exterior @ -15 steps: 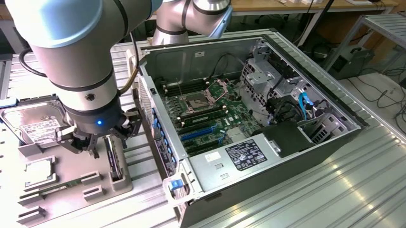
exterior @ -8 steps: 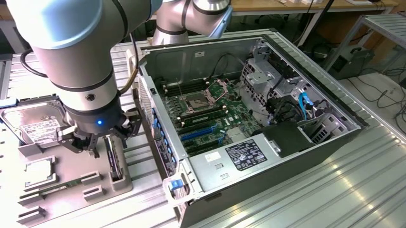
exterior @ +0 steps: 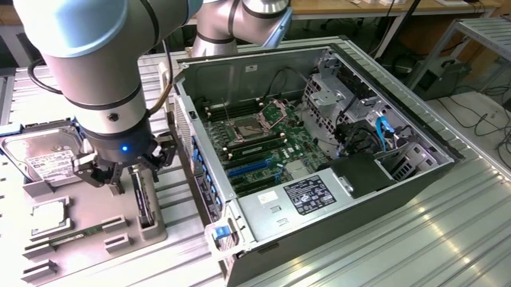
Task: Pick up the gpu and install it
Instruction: 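Pick up the gpu and move the gpu toward the slot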
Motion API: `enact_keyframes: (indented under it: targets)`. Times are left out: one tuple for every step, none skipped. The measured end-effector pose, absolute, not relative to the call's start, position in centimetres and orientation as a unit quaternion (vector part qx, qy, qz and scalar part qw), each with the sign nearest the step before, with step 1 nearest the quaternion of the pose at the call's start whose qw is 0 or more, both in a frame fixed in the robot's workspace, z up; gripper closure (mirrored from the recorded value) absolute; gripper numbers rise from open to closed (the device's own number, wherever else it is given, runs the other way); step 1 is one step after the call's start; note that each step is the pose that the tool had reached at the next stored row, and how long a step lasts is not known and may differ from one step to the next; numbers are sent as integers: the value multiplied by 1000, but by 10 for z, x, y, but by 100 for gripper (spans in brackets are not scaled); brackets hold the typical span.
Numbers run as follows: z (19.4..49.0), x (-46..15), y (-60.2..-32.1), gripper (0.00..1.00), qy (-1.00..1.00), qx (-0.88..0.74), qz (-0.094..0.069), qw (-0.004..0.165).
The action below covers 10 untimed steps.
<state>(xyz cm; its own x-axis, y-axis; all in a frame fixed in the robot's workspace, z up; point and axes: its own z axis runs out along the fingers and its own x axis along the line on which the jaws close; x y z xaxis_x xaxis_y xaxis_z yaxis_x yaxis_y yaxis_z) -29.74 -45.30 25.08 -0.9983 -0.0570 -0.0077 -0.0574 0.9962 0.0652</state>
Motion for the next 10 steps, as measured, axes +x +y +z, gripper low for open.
enact_keyframes:
  targets:
    - [249, -297, -453, 40, 999, -29, 33, 3]
    - [247, -297, -453, 40, 999, -29, 33, 3]
    - [246, -297, -453, 40, 999, -29, 32, 3]
    - [243, -297, -453, 40, 999, -29, 32, 3]
    - [241, -297, -453, 40, 999, -29, 32, 3]
    - [238, -297, -453, 40, 999, -29, 31, 3]
    - [235, -297, -453, 40, 999, -29, 31, 3]
    - [233, -297, -453, 40, 999, -27, 31, 3]
    - [232, -297, -453, 40, 999, -24, 31, 3]
    - [231, -297, -453, 40, 999, -19, 31, 3]
